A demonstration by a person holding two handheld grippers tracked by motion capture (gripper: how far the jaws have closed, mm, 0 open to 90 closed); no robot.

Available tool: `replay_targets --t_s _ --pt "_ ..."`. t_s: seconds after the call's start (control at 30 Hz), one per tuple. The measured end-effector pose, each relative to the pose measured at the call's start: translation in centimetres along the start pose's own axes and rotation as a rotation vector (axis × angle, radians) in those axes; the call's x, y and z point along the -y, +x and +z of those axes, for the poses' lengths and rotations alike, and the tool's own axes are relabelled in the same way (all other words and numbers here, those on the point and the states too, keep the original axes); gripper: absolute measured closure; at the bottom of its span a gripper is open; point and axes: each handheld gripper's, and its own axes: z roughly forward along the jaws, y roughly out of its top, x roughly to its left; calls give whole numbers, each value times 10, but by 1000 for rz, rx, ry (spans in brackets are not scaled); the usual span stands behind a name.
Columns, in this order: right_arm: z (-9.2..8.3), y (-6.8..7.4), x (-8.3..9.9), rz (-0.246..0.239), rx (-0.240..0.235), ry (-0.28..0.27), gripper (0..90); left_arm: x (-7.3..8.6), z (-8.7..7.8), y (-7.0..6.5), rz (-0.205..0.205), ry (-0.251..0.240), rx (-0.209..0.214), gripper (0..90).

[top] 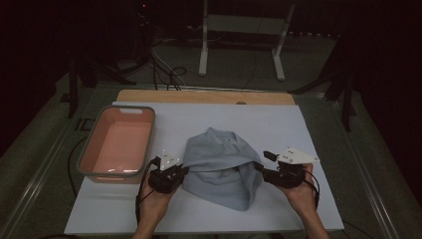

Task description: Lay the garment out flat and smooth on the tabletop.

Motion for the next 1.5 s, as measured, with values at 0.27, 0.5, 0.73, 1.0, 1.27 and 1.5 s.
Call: replay_targets --t_s 0.27,0.5,0.73,1.0,1.27,1.5 --pt "-7 -8 1 34 -19 -54 447 1 1 1 -5 6 -3 824" --pt "13 -8 8 25 32 44 415 1 1 0 -4 3 0 821" --pt "16 0 7 28 -19 20 397 -2 0 0 -2 -3 3 820" --pt "6 19 -9 -14 -109 -58 376 -6 1 -3 -2 -12 3 817" --pt "27 36 -17 -126 -96 18 502 -7 1 -5 2 -32 21 797" --pt "30 31 -24 -103 -52 15 862 -5 -1 -3 -4 -44 94 579"
